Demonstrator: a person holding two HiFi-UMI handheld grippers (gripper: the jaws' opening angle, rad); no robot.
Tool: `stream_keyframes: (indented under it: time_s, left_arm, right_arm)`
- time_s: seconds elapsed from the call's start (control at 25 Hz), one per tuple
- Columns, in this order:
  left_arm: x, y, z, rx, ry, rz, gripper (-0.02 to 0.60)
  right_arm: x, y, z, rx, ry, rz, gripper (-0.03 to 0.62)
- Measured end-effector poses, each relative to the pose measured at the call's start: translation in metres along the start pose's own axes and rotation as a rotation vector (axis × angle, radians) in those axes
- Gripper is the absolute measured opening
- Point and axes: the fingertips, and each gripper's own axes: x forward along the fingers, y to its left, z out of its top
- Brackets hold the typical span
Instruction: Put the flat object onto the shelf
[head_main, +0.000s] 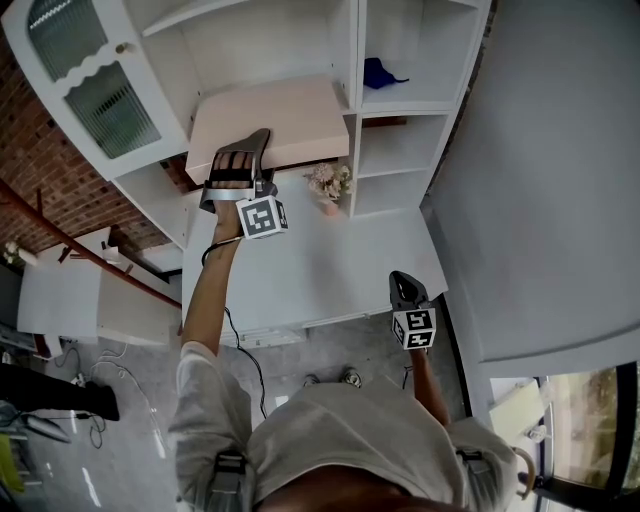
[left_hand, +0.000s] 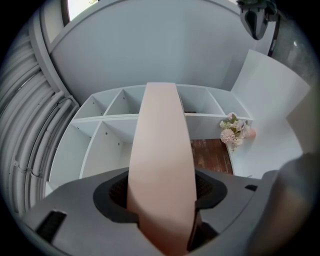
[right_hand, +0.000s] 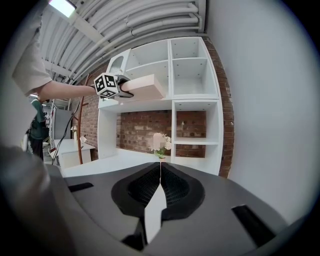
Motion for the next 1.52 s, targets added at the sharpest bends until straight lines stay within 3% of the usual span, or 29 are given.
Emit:
stream_keyframes:
  time_s: [0.88,1.4,1.52]
  left_arm:
    - [0.084,-0.007,-0.024,0.001,0.019,-0.043,0.288]
    - [0.094,-0.012,-0.025,-0.009,0.010,-0.087,0.289]
    - [0.094,-0.022,-0.026,0.001,0.009,-0.159,0.421]
  right_arm:
    - [-0.009,-0.015,-0.005,0.008,0.018,-0.067,0.029]
    - [-0.012,-0.015,-0.011,0.016,0.027,-0.080,0.029]
    - [-0.011,-0.012,-0.008,0.012,0.023,-0.076,0.029]
